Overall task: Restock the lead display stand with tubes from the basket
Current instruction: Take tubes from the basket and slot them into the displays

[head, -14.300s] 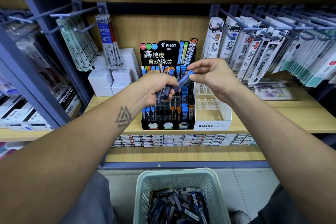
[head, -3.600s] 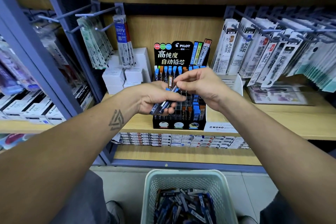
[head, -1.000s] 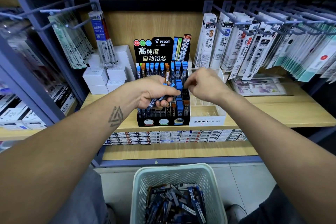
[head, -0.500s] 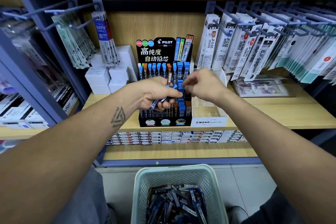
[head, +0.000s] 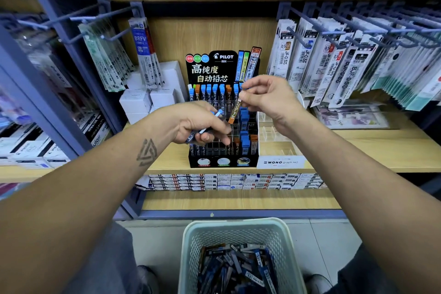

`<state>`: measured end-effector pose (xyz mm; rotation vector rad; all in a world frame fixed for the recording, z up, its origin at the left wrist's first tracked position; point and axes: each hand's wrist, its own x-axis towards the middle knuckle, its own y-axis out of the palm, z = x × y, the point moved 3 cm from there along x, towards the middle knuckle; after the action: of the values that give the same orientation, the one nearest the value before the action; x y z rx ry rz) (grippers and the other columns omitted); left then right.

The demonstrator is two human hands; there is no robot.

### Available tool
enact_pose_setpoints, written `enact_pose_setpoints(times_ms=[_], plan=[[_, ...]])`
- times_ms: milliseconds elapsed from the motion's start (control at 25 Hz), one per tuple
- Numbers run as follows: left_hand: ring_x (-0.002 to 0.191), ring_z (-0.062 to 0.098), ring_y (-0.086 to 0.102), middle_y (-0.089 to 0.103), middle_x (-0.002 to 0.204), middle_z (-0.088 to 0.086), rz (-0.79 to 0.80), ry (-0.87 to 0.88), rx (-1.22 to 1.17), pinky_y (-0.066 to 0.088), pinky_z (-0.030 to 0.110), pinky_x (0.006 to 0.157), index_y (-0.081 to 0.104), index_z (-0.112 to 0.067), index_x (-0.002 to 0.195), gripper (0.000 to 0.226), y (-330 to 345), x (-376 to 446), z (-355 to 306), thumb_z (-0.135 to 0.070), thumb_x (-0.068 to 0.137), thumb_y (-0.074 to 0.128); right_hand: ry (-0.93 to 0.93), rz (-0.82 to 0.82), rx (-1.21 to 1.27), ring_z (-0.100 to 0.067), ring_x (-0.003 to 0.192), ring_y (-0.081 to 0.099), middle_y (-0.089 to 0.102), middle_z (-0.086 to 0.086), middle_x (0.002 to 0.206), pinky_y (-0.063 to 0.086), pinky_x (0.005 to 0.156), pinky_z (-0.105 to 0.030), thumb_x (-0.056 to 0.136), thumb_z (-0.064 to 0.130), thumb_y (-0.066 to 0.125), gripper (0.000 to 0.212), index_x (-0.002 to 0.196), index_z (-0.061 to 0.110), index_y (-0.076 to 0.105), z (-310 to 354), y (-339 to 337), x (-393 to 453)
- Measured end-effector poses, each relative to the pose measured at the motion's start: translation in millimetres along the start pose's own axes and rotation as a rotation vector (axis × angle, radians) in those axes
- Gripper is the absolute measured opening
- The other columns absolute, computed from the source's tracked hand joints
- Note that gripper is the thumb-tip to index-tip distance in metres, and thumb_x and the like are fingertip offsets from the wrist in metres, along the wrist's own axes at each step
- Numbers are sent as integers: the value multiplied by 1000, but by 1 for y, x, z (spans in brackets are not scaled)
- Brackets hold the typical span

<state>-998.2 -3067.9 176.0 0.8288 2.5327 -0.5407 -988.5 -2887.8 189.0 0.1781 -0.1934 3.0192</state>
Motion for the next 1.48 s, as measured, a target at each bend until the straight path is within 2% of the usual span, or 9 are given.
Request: enact_pose_setpoints(times_ms=[200,360,560,720,840,920,1040,1240,1480], plan=[[32,7,36,68,75,19,-157,122,-212,23,14,34,62,0,98,17,-28,-8,-2,-13,91,71,61,173,76,-26,69,72,72,-15,82,58,63,-33,87,-4,70,20,107,2,71,0,14,-6],[34,7,37,70,81,24,-197,179,-281,25,14,35,58,3,113,36,-27,-4,3,-17,89,75,-23,323,-64,-21,61,70,72,-15,73,56,58,-26,81,-3,77,25,103,-7,66,5,32,-13],[33,7,38,70,80,26,-326,204,-310,26,14,35,60,-2,87,10,-33,-2,6,-1,90,69,72,207,-32,-19,67,71,73,-12,74,56,60,-22,79,0,80,18,93,-2,70,5,29,-11],[33,7,37,72,86,26,-355,178,-338,25,15,35,55,-2,98,16,-40,-1,10,-3,91,69,226,56,198,-22,74,73,73,-17,80,59,67,-22,84,-12,68,13,92,-2,72,0,17,-6],[34,8,37,72,85,23,-361,85,-270,26,15,36,45,-4,114,34,-39,5,14,-7,92,70,67,17,-175,-18,74,74,75,-13,82,58,69,-23,86,-9,69,17,94,5,74,3,5,0],[35,8,38,68,76,17,-358,60,-251,26,14,35,50,-5,99,20,-38,4,14,-7,93,68,-57,101,-537,-13,74,73,75,-3,80,58,74,-24,83,0,77,15,90,14,77,9,6,1],[36,9,39,64,66,13,-254,51,-248,27,14,33,53,-5,89,12,-34,6,14,-6,95,64,-106,251,-839,-8,81,69,71,10,82,56,83,-26,84,11,79,12,91,21,79,6,23,-8],[36,10,40,63,65,15,-209,52,-204,27,15,32,54,-2,104,17,-28,7,16,-5,93,66,-156,314,-1034,-12,86,68,73,7,93,58,90,-35,87,15,76,15,100,24,79,-11,38,-14],[36,10,41,62,67,16,-161,47,-183,27,14,33,54,-2,87,14,-26,4,16,-4,94,65,-175,369,-1176,-20,86,68,72,5,91,58,79,-37,85,21,78,10,93,27,77,-17,48,-20]])
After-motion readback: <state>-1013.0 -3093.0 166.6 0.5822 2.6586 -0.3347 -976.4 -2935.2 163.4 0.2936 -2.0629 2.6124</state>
